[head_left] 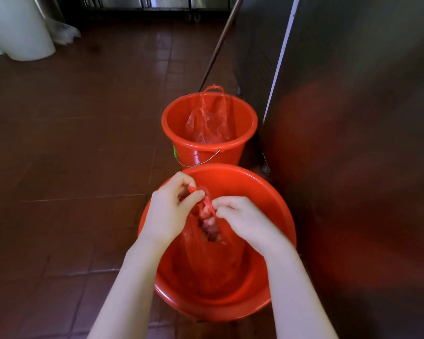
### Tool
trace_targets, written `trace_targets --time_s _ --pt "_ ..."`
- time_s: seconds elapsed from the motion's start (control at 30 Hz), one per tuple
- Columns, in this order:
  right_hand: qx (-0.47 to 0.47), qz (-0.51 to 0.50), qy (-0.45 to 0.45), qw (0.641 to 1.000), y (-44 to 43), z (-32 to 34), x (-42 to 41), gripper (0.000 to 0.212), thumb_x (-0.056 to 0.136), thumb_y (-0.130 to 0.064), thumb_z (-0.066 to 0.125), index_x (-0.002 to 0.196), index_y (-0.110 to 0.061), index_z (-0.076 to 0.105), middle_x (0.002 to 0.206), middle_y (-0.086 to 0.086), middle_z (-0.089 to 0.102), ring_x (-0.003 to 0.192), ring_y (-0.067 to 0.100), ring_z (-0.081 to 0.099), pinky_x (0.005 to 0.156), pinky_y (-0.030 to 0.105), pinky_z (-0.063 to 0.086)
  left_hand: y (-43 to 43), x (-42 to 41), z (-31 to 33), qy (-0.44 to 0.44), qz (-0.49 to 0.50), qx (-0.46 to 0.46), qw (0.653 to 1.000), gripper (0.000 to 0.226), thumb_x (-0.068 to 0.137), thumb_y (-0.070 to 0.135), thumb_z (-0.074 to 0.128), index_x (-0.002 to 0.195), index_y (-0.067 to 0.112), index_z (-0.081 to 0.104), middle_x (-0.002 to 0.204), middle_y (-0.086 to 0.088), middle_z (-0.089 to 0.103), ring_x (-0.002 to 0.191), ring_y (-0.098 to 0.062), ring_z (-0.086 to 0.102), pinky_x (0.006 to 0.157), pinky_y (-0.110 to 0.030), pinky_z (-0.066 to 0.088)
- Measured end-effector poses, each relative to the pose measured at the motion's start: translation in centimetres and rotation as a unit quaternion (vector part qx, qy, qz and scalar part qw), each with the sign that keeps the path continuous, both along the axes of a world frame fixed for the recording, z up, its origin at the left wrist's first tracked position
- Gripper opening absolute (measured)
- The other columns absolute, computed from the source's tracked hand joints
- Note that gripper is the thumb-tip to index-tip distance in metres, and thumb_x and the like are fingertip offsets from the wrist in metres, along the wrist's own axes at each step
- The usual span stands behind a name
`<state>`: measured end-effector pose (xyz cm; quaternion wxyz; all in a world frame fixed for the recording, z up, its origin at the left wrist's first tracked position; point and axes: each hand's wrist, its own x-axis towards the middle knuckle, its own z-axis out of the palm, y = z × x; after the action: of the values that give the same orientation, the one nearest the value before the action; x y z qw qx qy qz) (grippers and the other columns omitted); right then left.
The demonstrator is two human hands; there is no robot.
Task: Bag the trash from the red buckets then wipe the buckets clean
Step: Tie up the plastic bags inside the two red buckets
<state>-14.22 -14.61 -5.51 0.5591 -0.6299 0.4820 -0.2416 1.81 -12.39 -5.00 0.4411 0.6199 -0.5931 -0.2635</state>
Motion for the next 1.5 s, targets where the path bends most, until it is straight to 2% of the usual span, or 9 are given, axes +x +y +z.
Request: trace_targets --time_s 0.17,0.43,0.63,0.77,0.9,1.0,1.13,1.27,1.5 --pt "-0.079 -0.019 0.036 0.996 -0.1 -0.3 -0.2 0.024 0.060 -0.044 0.080 0.079 -0.035 0.067 0.074 -0.018 0.066 0.069 -0.005 0.059 0.062 0.008 0.042 -0.5 -0.6 0.4 0.159 0.059 0.096 0.981 0.017 0.087 0.021 0.072 0.076 0.020 0.059 0.082 -0.008 0.071 0.078 -0.024 0.069 0.074 -0.037 0.053" --pt "-0.216 -0.158 -0.062 0.962 -0.1 -0.5 -0.2 0.006 0.084 -0.022 0.074 0.079 -0.026 0.072 0.078 -0.009 0.072 0.075 0.008 0.070 0.073 0.025 0.055 -0.2 -0.4 1.0 0.261 0.080 0.175 0.946 0.016 0.077 0.031 0.081 0.072 0.016 0.075 0.084 -0.004 0.076 0.087 -0.026 0.072 0.088 -0.045 0.056" --pt "-0.038 -0.191 -0.209 0.958 0.6 0.2 0.4 0.029 0.091 -0.038 0.061 0.075 -0.017 0.072 0.093 -0.001 0.076 0.096 0.009 0.070 0.089 0.027 0.049 -0.4 1.2 0.3 0.300 0.107 0.205 0.925 0.021 0.067 0.035 0.086 0.061 0.020 0.071 0.063 0.004 0.070 0.054 -0.006 0.064 0.054 -0.021 0.049" --pt "0.176 -0.304 -0.480 0.804 0.3 0.6 -0.4 0.022 0.087 -0.021 0.070 0.070 -0.008 0.072 0.072 0.007 0.070 0.083 0.024 0.073 0.082 0.038 0.058 -0.9 2.0 -1.5 0.269 0.191 0.206 0.921 0.020 0.072 0.026 0.086 0.069 0.016 0.069 0.070 -0.001 0.075 0.067 -0.009 0.073 0.067 -0.027 0.053" --pt "0.302 -0.410 -0.482 0.713 0.0 -1.4 -2.0 0.020 0.090 -0.015 0.064 0.078 -0.009 0.048 0.056 0.002 0.044 0.046 0.014 0.047 0.069 0.034 0.054 -0.5 3.6 -3.1 0.262 0.297 0.183 0.900 0.019 0.075 0.012 0.084 0.073 0.008 0.065 0.066 -0.009 0.073 0.068 -0.018 0.074 0.074 -0.036 0.060" --pt "0.295 -0.428 -0.447 0.728 -0.5 -2.2 -3.2 0.029 0.093 -0.023 0.060 0.073 -0.014 0.043 0.059 0.001 0.040 0.048 0.013 0.039 0.071 0.032 0.047 -0.1 4.1 -3.3 0.340 0.289 0.136 0.885 0.020 0.079 0.006 0.080 0.074 0.006 0.060 0.074 -0.014 0.073 0.071 -0.020 0.075 0.071 -0.035 0.061" --pt "0.145 -0.316 -0.370 0.862 -0.8 -1.4 -2.1 0.027 0.092 -0.021 0.061 0.067 -0.013 0.063 0.065 0.004 0.060 0.051 0.010 0.048 0.058 0.024 0.046 -0.2 2.5 -1.5 0.447 0.111 0.081 0.884 0.017 0.091 0.019 0.068 0.076 0.013 0.069 0.079 -0.008 0.074 0.087 -0.021 0.074 0.070 -0.029 0.059" --pt "-0.087 -0.123 -0.021 0.988 0.2 -1.8 -0.6 0.006 0.088 -0.019 0.069 0.086 -0.017 0.074 0.071 -0.010 0.065 0.069 0.007 0.061 0.071 0.022 0.045 -0.4 1.7 -1.4 0.214 0.026 0.042 0.976 0.026 0.097 0.024 0.058 0.076 0.022 0.074 0.079 0.001 0.073 0.063 -0.002 0.058 0.062 -0.018 0.046" --pt "-0.358 0.109 0.381 0.846 0.4 -2.6 -1.0 0.020 0.092 -0.025 0.062 0.107 -0.012 0.062 0.115 0.004 0.051 0.107 0.025 0.054 0.089 0.036 0.047 0.6 3.5 -5.5 -0.383 -0.218 -0.078 0.894 0.019 0.093 0.020 0.064 0.110 0.018 0.073 0.109 0.001 0.066 0.099 -0.017 0.064 0.091 -0.032 0.053"
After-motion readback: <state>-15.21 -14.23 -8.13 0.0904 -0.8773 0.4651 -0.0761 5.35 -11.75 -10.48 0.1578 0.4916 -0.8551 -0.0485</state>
